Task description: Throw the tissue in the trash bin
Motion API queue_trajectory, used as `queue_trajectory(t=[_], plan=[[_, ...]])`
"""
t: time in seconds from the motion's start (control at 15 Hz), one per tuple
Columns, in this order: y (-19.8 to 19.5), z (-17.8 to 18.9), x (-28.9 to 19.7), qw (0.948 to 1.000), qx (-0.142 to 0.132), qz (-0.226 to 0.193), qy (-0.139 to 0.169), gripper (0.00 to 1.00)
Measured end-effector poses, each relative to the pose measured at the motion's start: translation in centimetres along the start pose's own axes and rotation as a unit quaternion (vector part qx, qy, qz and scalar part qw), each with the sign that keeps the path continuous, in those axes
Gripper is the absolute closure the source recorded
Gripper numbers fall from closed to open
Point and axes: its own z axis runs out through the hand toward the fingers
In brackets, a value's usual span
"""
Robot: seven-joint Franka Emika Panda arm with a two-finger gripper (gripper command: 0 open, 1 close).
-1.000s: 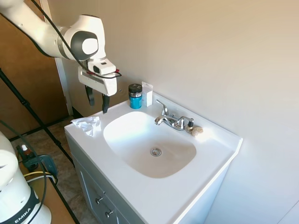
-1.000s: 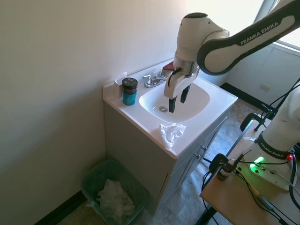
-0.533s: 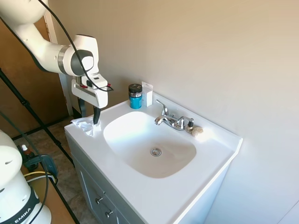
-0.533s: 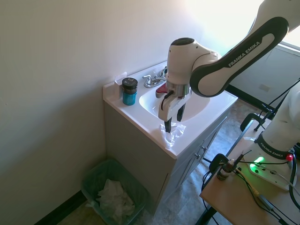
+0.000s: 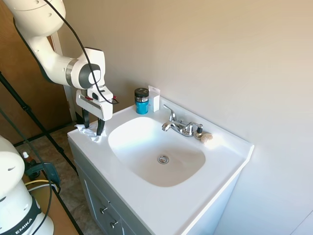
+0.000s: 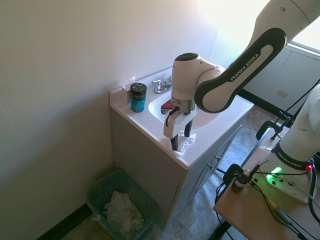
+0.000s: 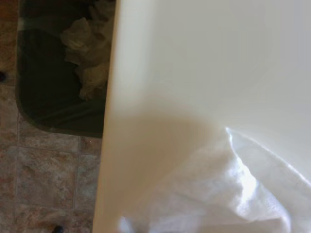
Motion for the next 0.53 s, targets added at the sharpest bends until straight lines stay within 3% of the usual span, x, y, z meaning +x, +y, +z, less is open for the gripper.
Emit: queue_trajectory(t=[0.53], plan=[[0.4,-0.1,1.3,1.0000,0.007,0.005,-0.004,1.00]])
